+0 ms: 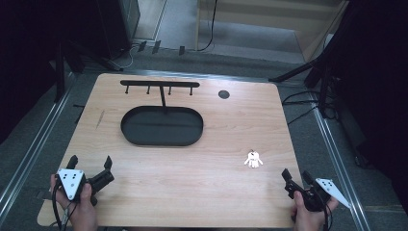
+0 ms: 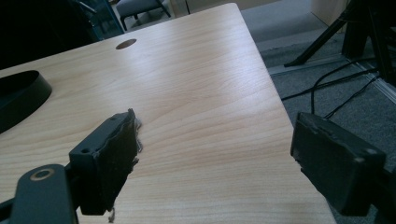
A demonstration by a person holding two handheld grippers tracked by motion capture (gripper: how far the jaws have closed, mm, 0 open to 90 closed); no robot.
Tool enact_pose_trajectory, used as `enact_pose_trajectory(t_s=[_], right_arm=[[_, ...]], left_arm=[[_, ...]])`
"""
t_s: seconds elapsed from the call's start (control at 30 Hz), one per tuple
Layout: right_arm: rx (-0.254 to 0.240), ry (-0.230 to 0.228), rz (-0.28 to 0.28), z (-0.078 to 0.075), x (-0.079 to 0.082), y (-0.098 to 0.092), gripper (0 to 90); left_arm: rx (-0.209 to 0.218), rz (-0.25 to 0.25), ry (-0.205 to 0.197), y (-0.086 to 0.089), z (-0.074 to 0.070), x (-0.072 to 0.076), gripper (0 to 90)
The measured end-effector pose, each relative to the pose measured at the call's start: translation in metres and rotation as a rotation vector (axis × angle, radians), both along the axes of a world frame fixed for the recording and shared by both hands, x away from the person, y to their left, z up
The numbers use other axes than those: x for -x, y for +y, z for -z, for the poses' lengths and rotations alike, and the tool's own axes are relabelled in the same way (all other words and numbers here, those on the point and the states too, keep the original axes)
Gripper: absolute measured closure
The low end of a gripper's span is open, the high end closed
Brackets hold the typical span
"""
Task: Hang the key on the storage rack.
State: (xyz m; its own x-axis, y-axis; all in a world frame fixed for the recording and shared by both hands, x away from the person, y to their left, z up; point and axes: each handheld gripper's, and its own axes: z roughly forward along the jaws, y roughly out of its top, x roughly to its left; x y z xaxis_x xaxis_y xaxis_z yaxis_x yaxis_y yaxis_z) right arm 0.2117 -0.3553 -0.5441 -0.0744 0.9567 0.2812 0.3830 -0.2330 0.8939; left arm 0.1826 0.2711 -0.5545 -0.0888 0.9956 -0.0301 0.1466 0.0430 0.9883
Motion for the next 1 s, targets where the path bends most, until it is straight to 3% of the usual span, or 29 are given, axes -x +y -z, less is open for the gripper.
enact_pose_trajectory(t_s=[0.2,0.33,0.4,0.47,0.5,0.6,0.67,0.73,0.77,0.83,0.9,0.93,0.97,1.0], right_arm=[[0.038,0.023,-0.005,0.002,-0.001,0.006,15.2],[0.136,0.053,0.003,0.001,-0.004,0.015,17.9],[0.17,0.087,-0.02,0.0,-0.006,0.02,21.1],[0.162,0.106,-0.044,-0.002,-0.008,0.023,21.2],[0.194,0.135,-0.09,-0.005,-0.012,0.033,21.3],[0.244,0.175,-0.135,-0.014,-0.02,0.045,23.6],[0.292,0.234,-0.14,-0.023,-0.03,0.053,25.2],[0.294,0.267,-0.171,-0.034,-0.039,0.059,26.0],[0.295,0.316,-0.196,-0.042,-0.047,0.064,26.5],[0.337,0.361,-0.219,-0.053,-0.057,0.074,26.7],[0.364,0.45,-0.242,-0.059,-0.068,0.083,26.6],[0.357,0.514,-0.257,-0.06,-0.076,0.088,25.5],[0.35,0.547,-0.268,-0.061,-0.081,0.09,25.3],[0.35,0.547,-0.268,-0.061,-0.081,0.09,25.3]], left_arm=[[0.023,0.003,-0.003,0.002,0.0,0.0,0.0],[0.042,0.01,-0.015,0.004,0.0,0.001,0.0],[0.045,0.012,-0.013,0.005,0.0,0.001,0.0],[0.048,0.01,-0.011,0.005,0.0,0.001,0.0],[0.05,0.009,-0.01,0.005,0.0,0.001,0.0],[0.05,0.011,-0.01,0.005,0.0,0.001,0.0],[0.053,0.016,-0.011,0.006,0.0,0.001,0.0],[0.06,0.02,-0.013,0.006,0.0,0.001,0.0],[0.062,0.022,-0.011,0.006,0.0,0.001,0.0],[0.062,0.022,-0.005,0.006,0.0,0.0,0.0],[0.051,0.026,0.008,0.006,0.0,-0.001,0.0],[0.05,0.026,0.007,0.005,0.0,-0.001,0.0],[0.051,0.026,0.007,0.005,0.0,-0.001,0.0],[0.051,0.026,0.007,0.005,0.0,-0.001,0.0]])
